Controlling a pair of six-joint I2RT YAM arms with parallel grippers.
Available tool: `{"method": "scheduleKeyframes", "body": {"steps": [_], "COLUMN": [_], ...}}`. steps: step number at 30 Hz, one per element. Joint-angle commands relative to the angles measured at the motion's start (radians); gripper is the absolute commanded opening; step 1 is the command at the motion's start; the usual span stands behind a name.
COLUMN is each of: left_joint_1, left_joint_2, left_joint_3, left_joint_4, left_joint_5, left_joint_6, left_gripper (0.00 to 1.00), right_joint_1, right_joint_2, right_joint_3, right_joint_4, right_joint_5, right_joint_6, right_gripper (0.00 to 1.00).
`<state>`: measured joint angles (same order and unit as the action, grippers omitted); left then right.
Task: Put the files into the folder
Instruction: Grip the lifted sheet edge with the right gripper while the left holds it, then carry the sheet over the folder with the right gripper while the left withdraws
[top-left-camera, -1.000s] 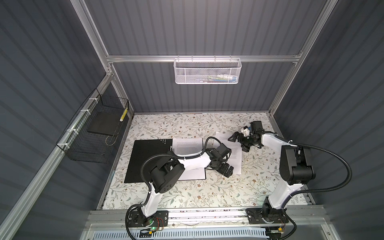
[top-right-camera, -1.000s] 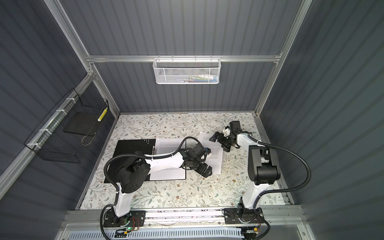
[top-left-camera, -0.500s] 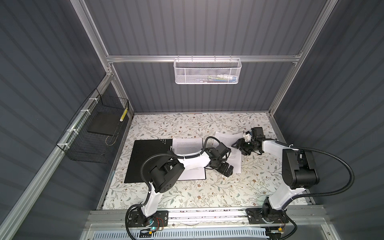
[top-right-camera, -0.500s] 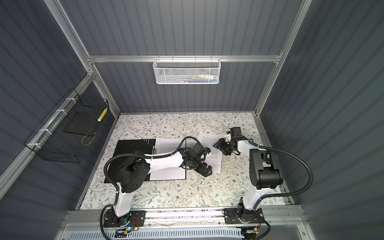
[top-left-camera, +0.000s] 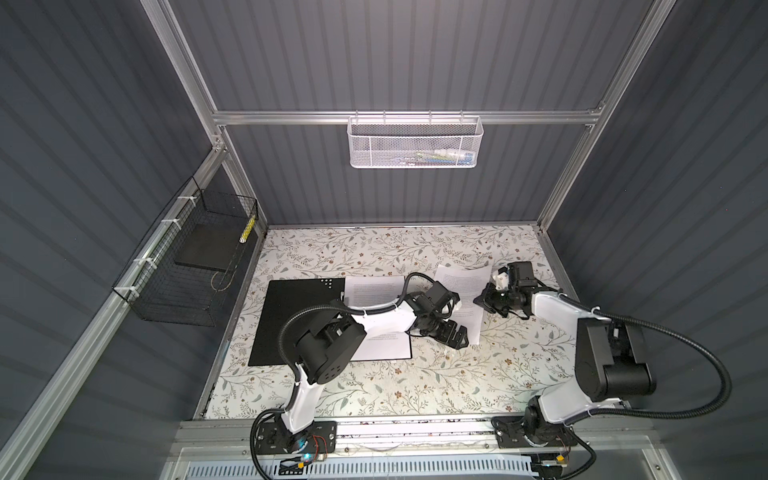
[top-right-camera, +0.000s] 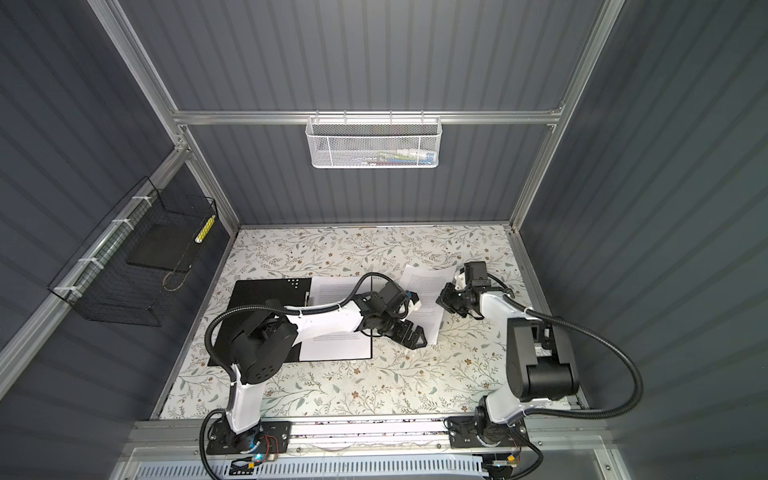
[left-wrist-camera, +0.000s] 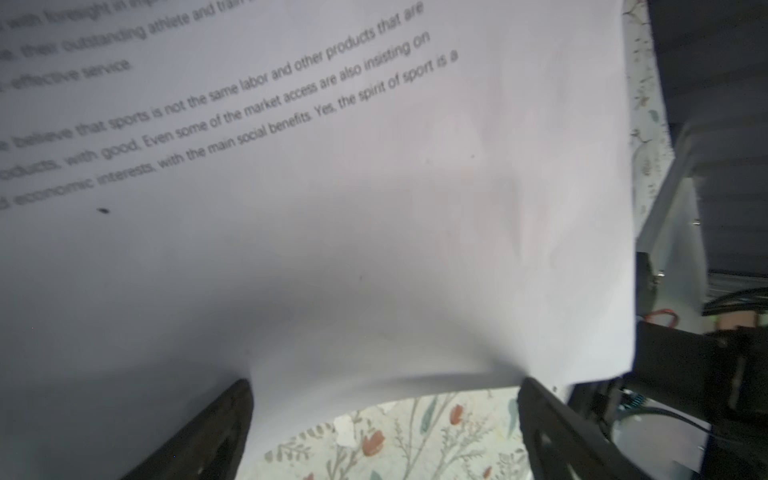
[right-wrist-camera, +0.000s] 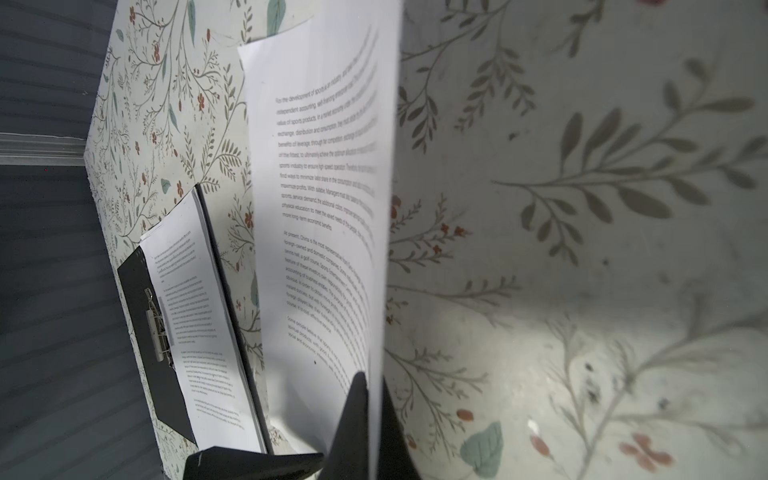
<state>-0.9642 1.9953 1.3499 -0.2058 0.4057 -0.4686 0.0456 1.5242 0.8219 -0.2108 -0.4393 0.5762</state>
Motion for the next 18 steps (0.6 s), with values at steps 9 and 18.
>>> {"method": "scheduleKeyframes", "body": {"steps": [9, 18], "left_joint_1": [0.004, 0.003], "left_joint_2": [-0.478, -0.799], "left_joint_3": [-0.265, -0.364], "left_joint_4": [0.404, 0.022], "left_joint_5": [-0.156, -0.509], "left_joint_6": [-0.095, 0.114], "left_gripper": [1.00, 1.00], "right_joint_1": [-0.003, 0.052], "right_joint_2": [-0.312, -0.426], "right_joint_3": [-0.042, 0.037], "right_joint_4": [-0.197, -0.315], "right_joint_5": [0.087, 0.175], "right_joint_6": [-0.032, -0.039], "right_gripper": [0.00, 0.00]}}
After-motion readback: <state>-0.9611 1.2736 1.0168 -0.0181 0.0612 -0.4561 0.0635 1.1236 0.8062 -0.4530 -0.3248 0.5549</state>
